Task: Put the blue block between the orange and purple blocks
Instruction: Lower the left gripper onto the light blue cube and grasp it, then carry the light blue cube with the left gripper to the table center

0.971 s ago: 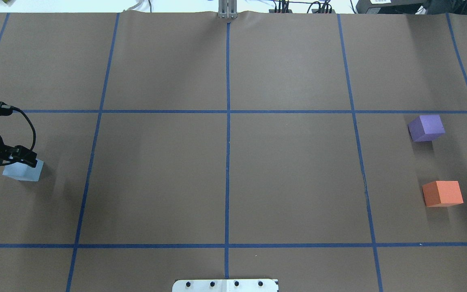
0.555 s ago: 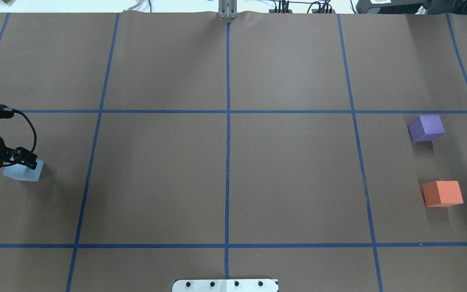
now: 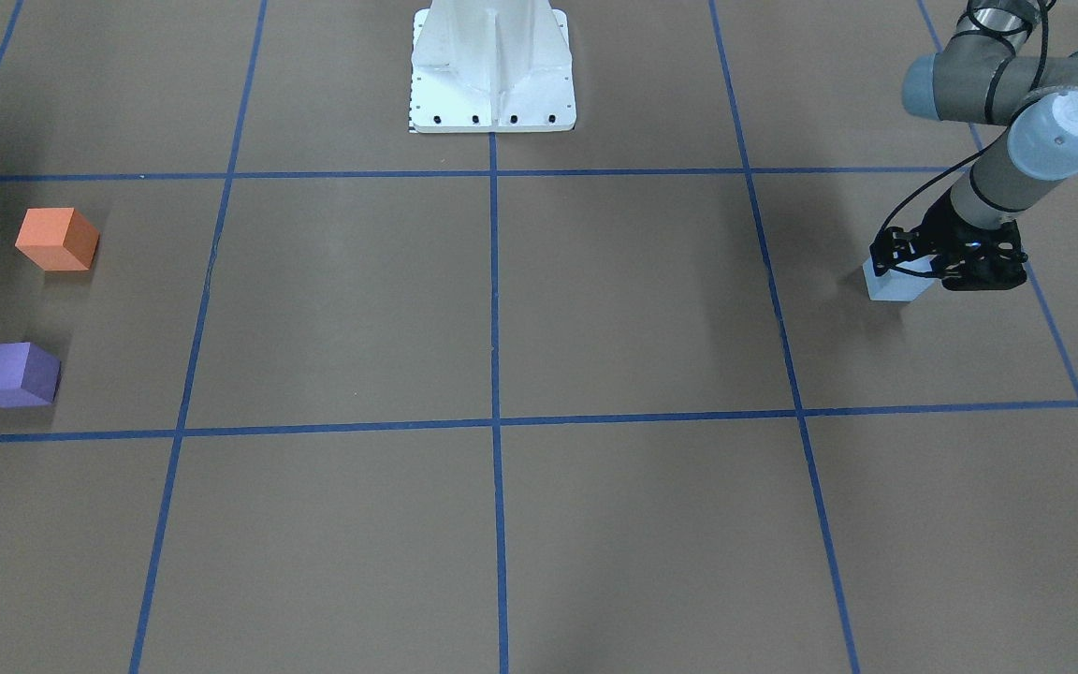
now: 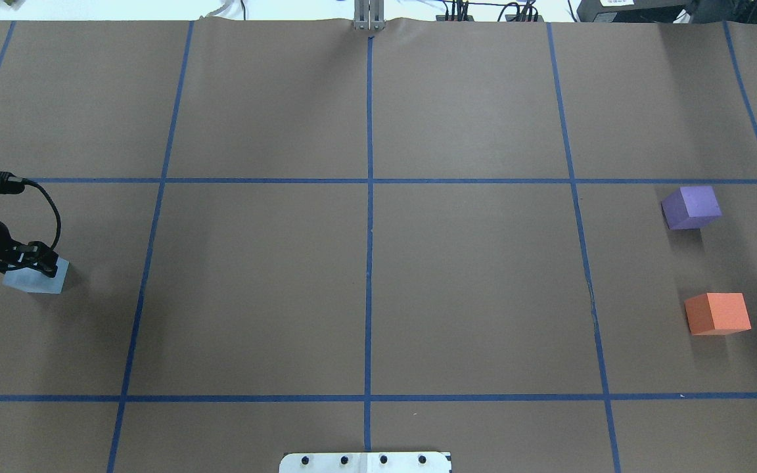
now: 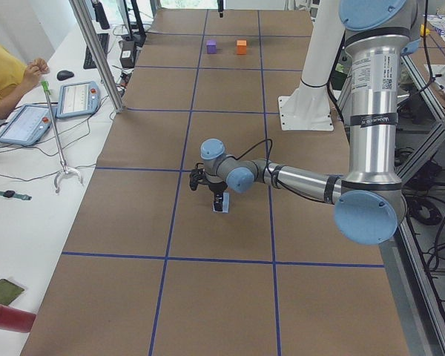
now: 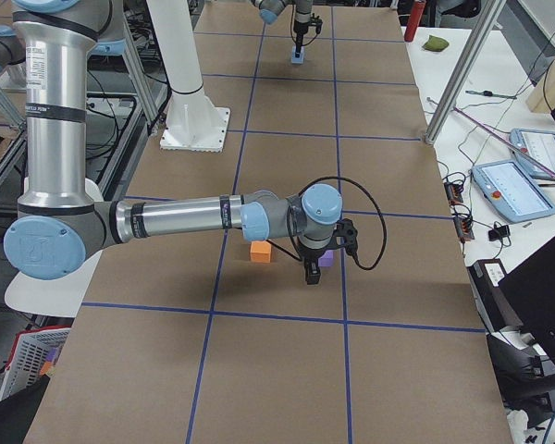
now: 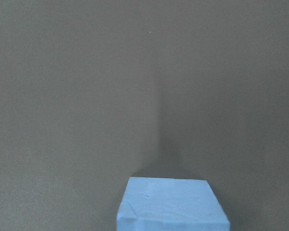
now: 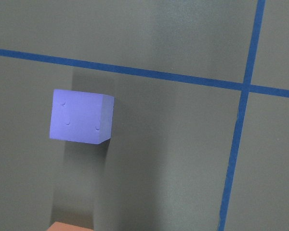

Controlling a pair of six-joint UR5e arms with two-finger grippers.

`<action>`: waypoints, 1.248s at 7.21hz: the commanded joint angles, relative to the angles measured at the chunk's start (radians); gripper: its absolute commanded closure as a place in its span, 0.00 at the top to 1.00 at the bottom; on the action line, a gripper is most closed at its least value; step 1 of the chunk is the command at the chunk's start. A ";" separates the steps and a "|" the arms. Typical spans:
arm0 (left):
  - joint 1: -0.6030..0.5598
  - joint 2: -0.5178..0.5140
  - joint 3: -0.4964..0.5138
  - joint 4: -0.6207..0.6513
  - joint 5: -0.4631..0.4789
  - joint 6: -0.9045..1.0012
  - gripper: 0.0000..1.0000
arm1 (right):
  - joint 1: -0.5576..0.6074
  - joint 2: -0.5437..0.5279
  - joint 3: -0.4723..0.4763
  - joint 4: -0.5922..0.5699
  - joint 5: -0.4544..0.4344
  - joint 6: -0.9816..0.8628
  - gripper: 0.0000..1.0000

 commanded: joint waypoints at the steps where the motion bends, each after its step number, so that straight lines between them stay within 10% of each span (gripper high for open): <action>1: 0.000 -0.040 -0.029 0.015 -0.066 -0.066 0.00 | 0.001 0.000 0.003 0.000 0.029 0.000 1.00; 6: 0.219 -0.547 -0.053 0.186 -0.070 -0.561 0.00 | 0.001 -0.040 0.006 0.133 0.060 0.003 1.00; 9: 0.354 -0.941 0.263 0.207 0.108 -0.674 0.00 | -0.002 -0.028 0.006 0.140 0.065 0.006 1.00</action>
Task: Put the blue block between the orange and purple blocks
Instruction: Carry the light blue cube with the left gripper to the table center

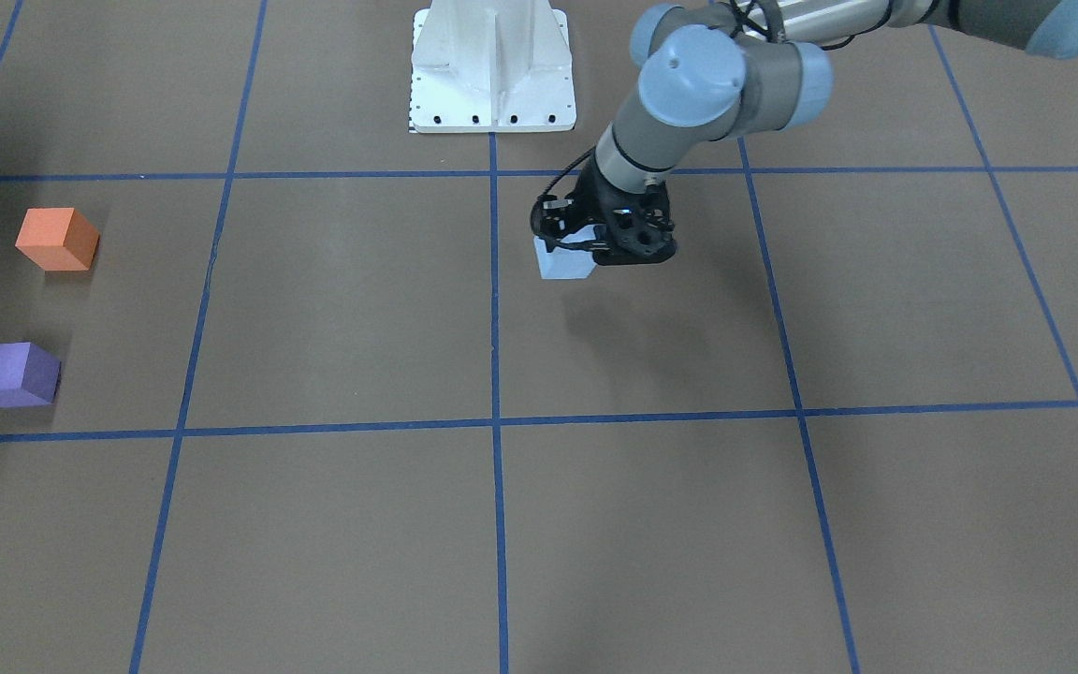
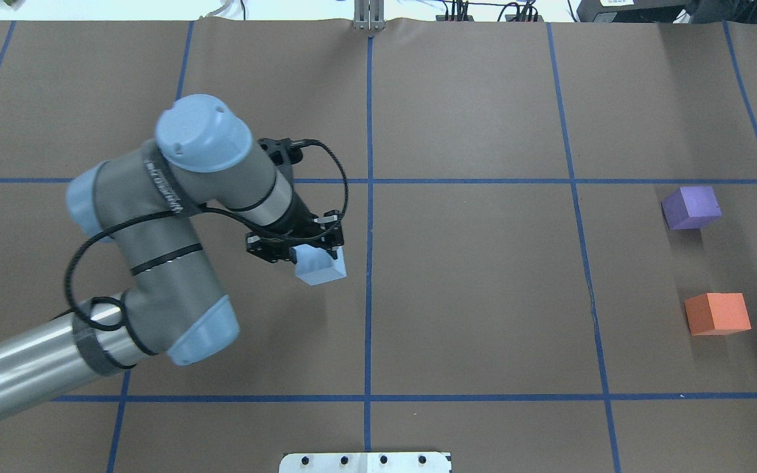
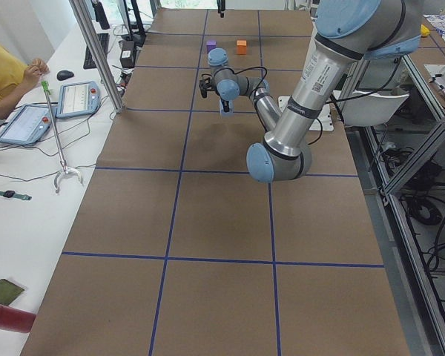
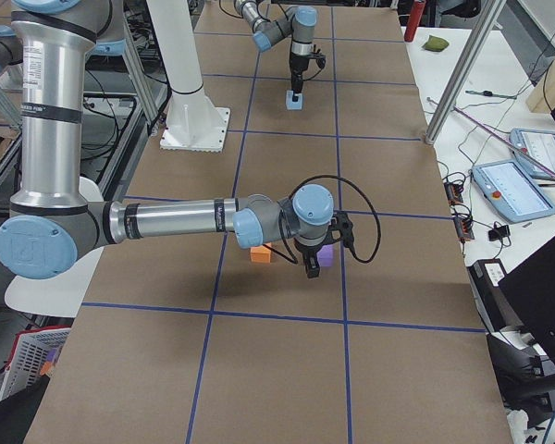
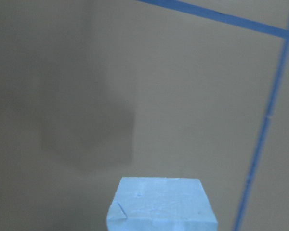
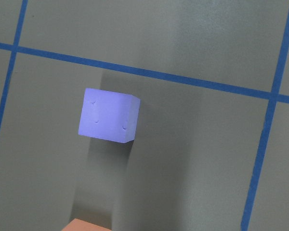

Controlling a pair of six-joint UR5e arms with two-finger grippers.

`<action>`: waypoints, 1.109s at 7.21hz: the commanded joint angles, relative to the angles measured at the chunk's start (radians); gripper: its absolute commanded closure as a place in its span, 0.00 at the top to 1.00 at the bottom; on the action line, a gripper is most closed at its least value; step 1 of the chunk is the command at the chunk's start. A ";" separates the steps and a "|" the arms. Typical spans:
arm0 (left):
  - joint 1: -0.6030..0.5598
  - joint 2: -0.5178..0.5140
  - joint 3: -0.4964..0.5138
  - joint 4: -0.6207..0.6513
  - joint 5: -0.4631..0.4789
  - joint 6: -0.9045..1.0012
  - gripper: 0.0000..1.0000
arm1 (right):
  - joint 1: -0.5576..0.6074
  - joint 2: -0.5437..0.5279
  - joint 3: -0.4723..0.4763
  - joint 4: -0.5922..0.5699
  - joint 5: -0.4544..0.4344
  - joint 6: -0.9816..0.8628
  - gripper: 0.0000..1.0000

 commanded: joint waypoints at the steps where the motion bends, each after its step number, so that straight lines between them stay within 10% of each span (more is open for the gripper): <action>1: 0.076 -0.261 0.278 -0.009 0.119 -0.027 0.00 | -0.002 0.003 0.004 0.002 0.003 0.001 1.00; 2: 0.110 -0.323 0.355 -0.012 0.177 -0.027 0.04 | -0.002 0.003 0.005 0.003 0.012 0.001 1.00; 6: 0.176 -0.383 0.437 -0.012 0.275 -0.022 0.87 | -0.034 0.038 0.008 0.003 0.012 0.009 1.00; 8: 0.167 -0.385 0.421 -0.008 0.278 -0.018 1.00 | -0.090 0.043 0.041 0.087 0.009 0.180 1.00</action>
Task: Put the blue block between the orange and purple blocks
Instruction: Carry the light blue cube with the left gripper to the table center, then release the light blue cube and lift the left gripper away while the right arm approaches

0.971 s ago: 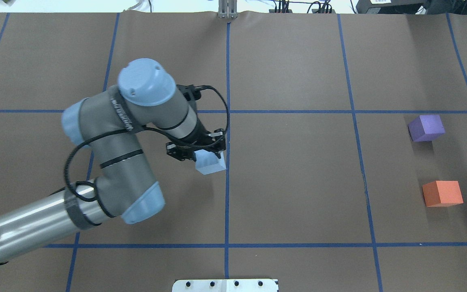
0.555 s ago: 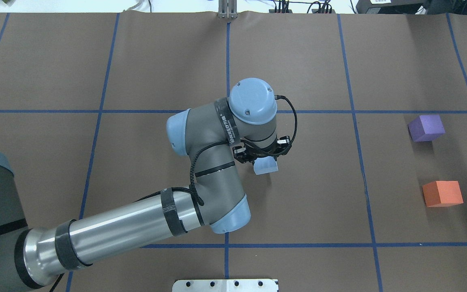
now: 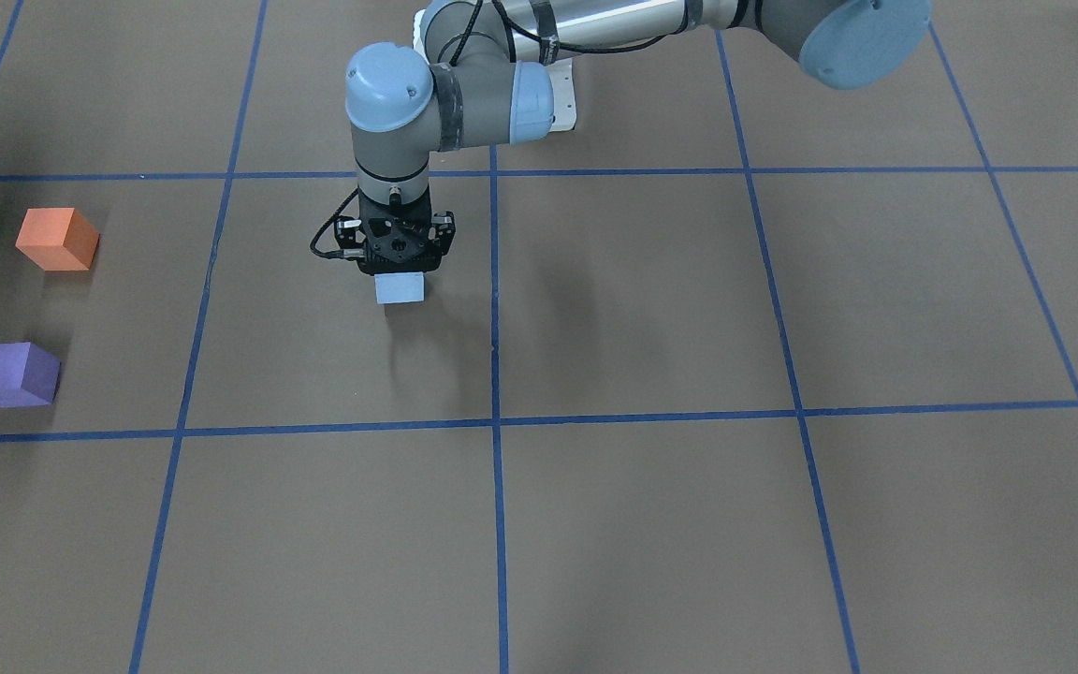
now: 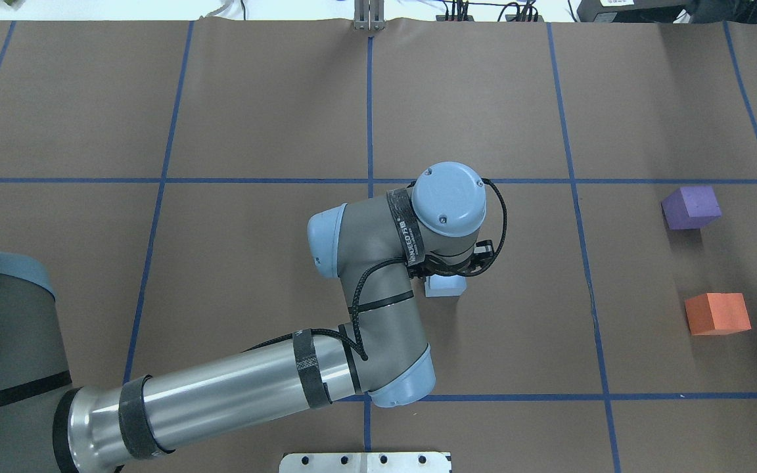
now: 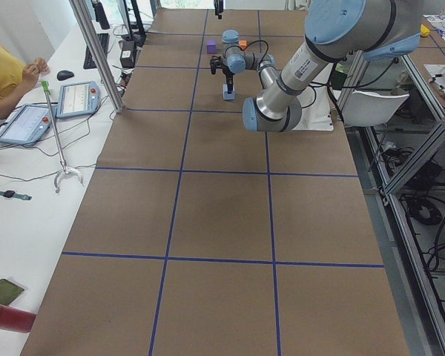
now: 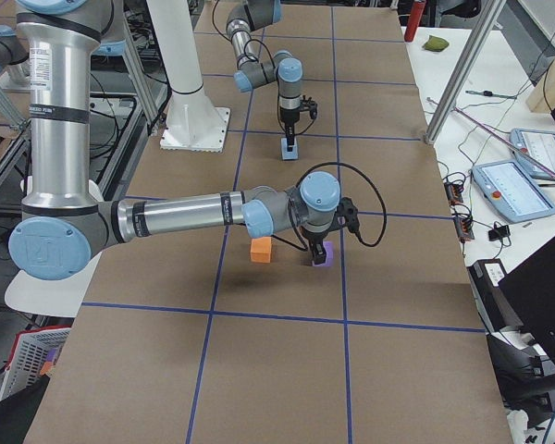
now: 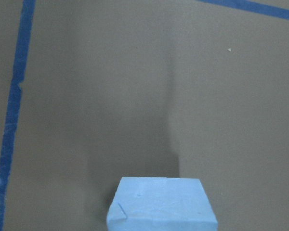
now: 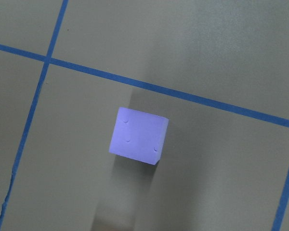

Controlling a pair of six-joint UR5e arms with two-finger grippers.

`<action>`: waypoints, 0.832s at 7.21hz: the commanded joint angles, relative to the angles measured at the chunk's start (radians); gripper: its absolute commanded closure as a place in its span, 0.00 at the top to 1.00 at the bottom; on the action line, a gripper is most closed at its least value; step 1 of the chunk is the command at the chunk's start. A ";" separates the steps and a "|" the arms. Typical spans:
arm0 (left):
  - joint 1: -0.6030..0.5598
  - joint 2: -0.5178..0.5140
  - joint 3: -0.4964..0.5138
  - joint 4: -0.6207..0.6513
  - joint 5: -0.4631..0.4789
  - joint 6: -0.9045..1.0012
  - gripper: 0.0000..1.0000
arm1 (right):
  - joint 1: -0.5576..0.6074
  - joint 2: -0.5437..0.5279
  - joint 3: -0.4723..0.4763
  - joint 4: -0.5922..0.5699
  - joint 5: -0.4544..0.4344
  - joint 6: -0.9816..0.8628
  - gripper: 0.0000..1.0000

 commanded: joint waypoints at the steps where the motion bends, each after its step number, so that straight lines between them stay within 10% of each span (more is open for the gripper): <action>1: -0.037 0.005 -0.084 0.015 0.005 0.006 1.00 | -0.070 0.006 0.014 0.149 -0.003 0.230 1.00; 6: -0.178 0.369 -0.682 0.309 -0.082 0.256 1.00 | -0.363 0.221 0.053 0.335 -0.171 0.928 0.99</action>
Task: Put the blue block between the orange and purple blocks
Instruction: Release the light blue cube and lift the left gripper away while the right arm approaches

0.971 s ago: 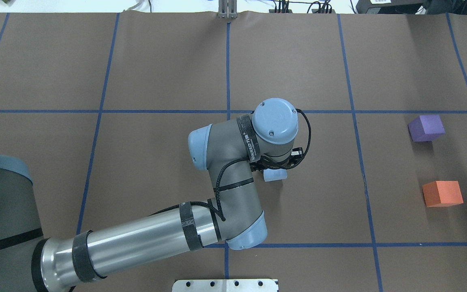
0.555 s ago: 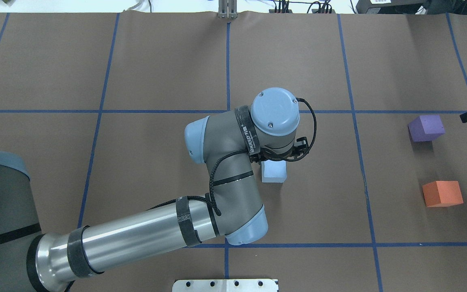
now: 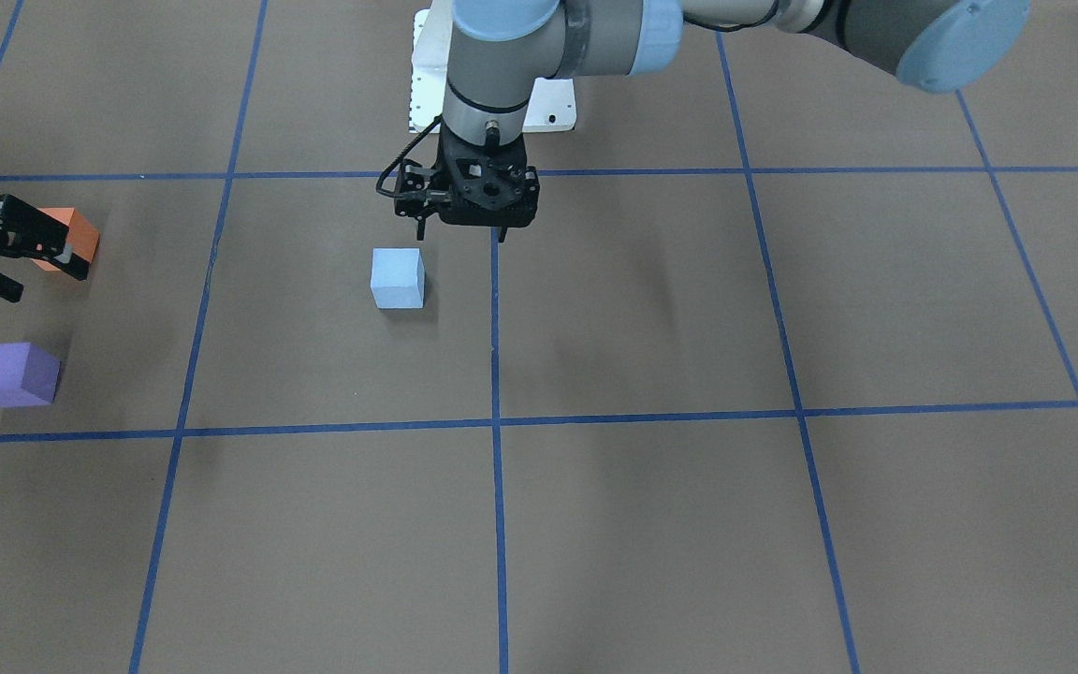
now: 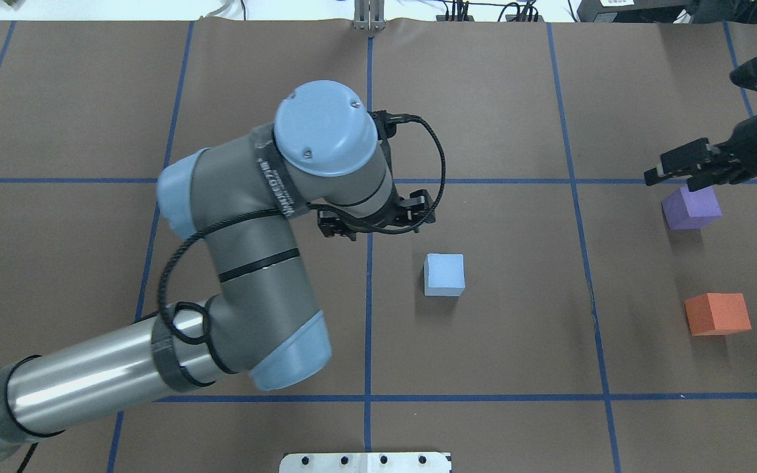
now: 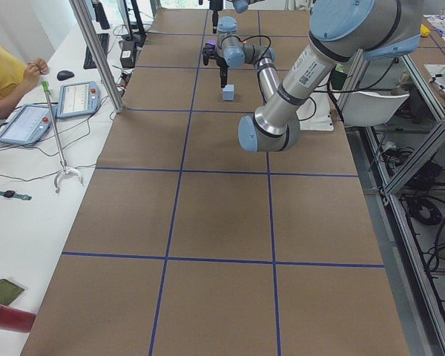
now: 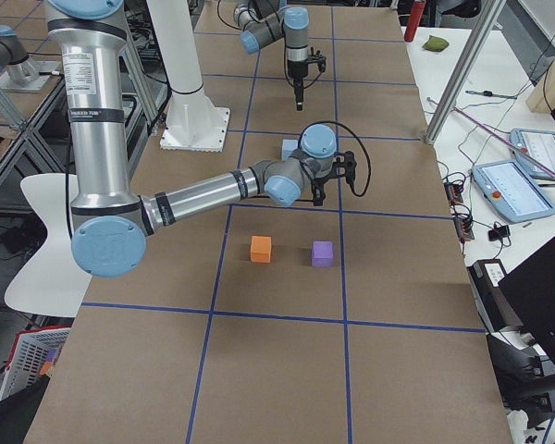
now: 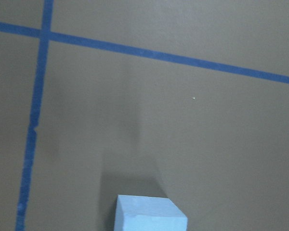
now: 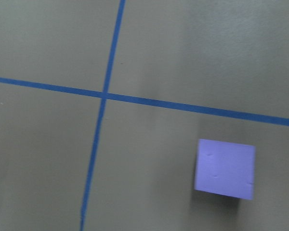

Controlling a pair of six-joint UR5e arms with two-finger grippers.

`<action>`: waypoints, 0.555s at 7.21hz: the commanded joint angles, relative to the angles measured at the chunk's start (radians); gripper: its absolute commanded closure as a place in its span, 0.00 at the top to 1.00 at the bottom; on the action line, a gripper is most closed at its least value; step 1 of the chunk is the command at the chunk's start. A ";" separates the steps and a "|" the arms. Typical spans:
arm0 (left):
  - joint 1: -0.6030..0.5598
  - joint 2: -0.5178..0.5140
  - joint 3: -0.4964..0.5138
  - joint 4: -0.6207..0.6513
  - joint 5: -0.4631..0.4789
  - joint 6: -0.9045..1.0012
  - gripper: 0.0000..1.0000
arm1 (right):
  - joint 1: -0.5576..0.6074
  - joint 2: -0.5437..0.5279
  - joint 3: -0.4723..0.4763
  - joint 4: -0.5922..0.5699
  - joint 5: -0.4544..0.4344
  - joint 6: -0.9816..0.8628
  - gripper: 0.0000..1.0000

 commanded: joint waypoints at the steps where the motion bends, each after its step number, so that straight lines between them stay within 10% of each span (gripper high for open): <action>1: -0.073 0.232 -0.248 0.082 -0.045 0.161 1.00 | -0.186 0.087 0.053 -0.005 -0.188 0.248 0.99; 4: -0.229 0.466 -0.296 0.070 -0.138 0.419 1.00 | -0.481 0.325 0.055 -0.278 -0.468 0.373 0.98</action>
